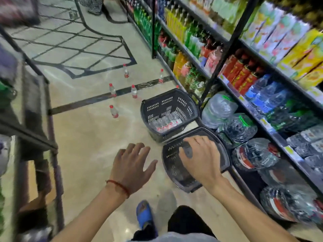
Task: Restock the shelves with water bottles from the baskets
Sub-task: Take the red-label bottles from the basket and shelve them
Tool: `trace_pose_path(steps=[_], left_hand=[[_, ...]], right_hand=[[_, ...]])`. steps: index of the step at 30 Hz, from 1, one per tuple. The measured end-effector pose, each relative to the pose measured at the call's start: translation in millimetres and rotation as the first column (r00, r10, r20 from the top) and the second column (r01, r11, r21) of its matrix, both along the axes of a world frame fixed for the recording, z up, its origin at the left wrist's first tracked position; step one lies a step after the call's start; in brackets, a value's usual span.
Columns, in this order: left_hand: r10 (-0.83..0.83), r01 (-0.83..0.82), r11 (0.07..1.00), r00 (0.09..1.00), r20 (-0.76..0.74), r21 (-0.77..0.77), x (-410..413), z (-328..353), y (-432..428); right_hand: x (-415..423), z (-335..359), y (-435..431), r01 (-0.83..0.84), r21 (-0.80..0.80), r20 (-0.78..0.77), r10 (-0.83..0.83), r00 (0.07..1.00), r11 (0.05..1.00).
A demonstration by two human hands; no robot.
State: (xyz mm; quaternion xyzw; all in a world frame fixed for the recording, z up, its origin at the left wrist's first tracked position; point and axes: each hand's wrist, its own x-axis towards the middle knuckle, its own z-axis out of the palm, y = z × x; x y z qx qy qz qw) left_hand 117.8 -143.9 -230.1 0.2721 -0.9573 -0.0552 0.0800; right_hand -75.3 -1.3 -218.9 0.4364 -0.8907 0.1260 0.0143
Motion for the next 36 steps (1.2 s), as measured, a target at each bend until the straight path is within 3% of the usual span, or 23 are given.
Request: trace_pose_path(steps=[11, 19, 25, 30, 36], left_hand=[[-0.077, 0.081, 0.995, 0.995, 0.055, -0.062, -56.0, -8.2, -157.0], [-0.257, 0.264, 0.963, 0.960, 0.111, -0.060, -173.4, -12.5, -292.9], [-0.382, 0.392, 0.920, 0.905, 0.188, -0.021, -279.1, -3.7, -354.6], [-0.570, 0.577, 0.817, 0.802, 0.176, 0.017, -358.2, -10.6, -399.5], [-0.804, 0.820, 0.571, 0.552, 0.223, 0.030, -453.5, -31.9, -446.9]], right_hand=[[-50.5, -28.1, -112.7, -0.008, -0.020, -0.065, 0.007, 0.998, 1.000], [-131.7, -51.8, -209.8, 0.138, 0.185, -0.030, -0.135, 0.990, 0.973], [-188.3, -46.1, -268.3, 0.208, 0.188, -0.023, -0.208, 0.978, 0.960], [-212.7, -46.2, -304.3, 0.336, 0.191, -0.005, -0.342, 0.940, 0.922], [-221.4, -53.2, -350.8, 0.581, 0.279, 0.029, -0.612, 0.791, 0.764]])
